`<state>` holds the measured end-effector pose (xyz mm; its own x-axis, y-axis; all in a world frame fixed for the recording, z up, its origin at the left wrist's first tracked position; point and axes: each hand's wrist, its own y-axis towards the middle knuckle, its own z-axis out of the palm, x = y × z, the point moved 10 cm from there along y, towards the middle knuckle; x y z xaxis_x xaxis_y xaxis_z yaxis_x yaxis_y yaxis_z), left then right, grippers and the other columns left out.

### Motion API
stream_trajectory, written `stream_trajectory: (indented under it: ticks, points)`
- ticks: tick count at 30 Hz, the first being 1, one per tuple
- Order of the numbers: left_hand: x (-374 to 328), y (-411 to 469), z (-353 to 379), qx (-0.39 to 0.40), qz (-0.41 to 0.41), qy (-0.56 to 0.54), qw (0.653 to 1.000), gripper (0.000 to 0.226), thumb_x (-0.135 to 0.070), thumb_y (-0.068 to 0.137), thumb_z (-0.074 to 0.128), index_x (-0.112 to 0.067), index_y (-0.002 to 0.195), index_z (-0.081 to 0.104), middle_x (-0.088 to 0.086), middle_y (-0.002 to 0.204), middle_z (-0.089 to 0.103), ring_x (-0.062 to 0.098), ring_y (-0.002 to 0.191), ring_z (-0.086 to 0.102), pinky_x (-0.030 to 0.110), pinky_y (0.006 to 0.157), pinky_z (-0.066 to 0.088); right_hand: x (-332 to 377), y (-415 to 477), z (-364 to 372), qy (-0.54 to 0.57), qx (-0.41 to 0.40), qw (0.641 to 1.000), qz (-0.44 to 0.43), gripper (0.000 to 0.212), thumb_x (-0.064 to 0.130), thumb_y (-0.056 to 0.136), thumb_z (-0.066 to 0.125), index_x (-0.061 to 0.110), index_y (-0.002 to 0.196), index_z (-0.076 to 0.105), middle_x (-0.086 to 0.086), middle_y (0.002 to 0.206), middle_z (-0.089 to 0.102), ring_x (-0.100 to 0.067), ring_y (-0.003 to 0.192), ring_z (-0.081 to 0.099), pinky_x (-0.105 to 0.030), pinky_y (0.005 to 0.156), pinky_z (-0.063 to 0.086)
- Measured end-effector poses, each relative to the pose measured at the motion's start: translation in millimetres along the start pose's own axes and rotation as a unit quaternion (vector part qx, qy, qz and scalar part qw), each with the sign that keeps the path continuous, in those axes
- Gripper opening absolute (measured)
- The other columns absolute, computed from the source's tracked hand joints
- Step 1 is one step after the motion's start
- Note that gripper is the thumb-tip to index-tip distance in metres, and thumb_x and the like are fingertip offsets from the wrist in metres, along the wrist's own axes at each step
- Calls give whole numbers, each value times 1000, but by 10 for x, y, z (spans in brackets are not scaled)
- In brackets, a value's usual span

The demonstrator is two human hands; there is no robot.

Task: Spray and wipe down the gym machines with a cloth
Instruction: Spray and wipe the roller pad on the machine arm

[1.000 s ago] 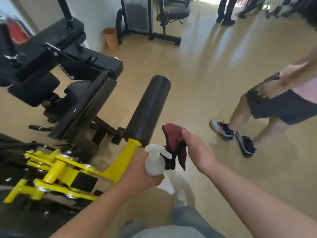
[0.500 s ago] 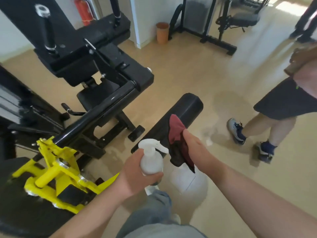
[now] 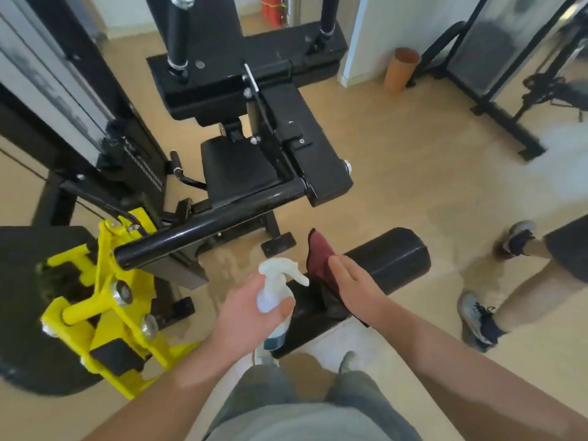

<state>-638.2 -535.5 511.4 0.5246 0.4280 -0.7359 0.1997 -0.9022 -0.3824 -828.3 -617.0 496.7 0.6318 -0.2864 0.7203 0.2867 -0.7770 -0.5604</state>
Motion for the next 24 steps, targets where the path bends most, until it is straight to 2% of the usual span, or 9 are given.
stream_trajectory:
  ticks: [3,5,7,11,13,15,17,21,24]
  points:
    - [-15,9,10,-71,-42,-28,996,27,-45,88,65,-30,111,63,-9,99,68,12,91,64,14,71,43,56,111,-42,26,43,999,-9,29,48,110,29,35,118,54,6,111,62,-13,103,61,-34,99,46]
    - [-124,-20,45,-122,-49,-61,989,9,-29,95,65,-31,104,65,-7,97,70,12,90,65,12,72,43,158,86,-54,62,105,992,-30,33,45,110,31,26,110,58,-13,100,67,-20,79,65,-39,84,58]
    - [-255,-78,152,-168,-67,-113,977,9,-28,97,62,-30,106,65,-7,101,72,12,94,67,22,77,50,271,30,-180,48,136,987,-69,36,39,111,32,17,115,60,-29,112,63,-40,86,65,-39,82,56]
    - [-546,-130,442,-251,-104,-198,942,12,-39,100,58,-30,105,61,-11,93,70,9,90,68,26,75,51,196,-13,-269,41,253,958,-129,29,35,110,41,29,135,56,-9,121,68,-22,108,67,-36,95,56]
    - [-723,-109,583,-268,-115,-255,922,23,-43,105,50,-23,112,58,-8,91,69,4,85,68,23,72,49,100,-21,-305,-3,297,939,-175,56,33,104,59,43,154,37,7,145,59,-11,130,58,-41,113,46]
    - [-863,-102,726,-269,-130,-310,903,25,-41,108,44,-22,119,54,-9,97,69,-6,84,67,12,68,47,46,-16,-371,-53,305,927,-213,91,37,87,80,52,157,23,22,150,50,-4,135,51,-40,114,45]
    - [-965,-99,865,-256,-138,-345,892,26,-41,107,45,-22,124,49,-7,106,68,-2,97,68,13,71,50,14,10,-460,-86,293,926,-221,104,39,75,89,57,154,22,27,144,51,-1,130,53,-34,108,49]
    - [-994,-149,843,-285,-112,-314,899,45,-29,99,66,-16,129,35,-1,105,64,-1,87,68,18,68,56,-45,55,-609,-124,272,928,-220,92,43,71,89,47,147,39,22,130,60,-1,117,61,-36,99,56]
    - [-1003,-169,755,-295,-67,-326,896,50,-17,95,71,-21,138,45,-17,103,69,9,94,71,24,75,60,-39,-23,-565,-144,301,915,-229,79,35,75,88,44,141,46,23,123,64,0,110,64,-33,96,57]
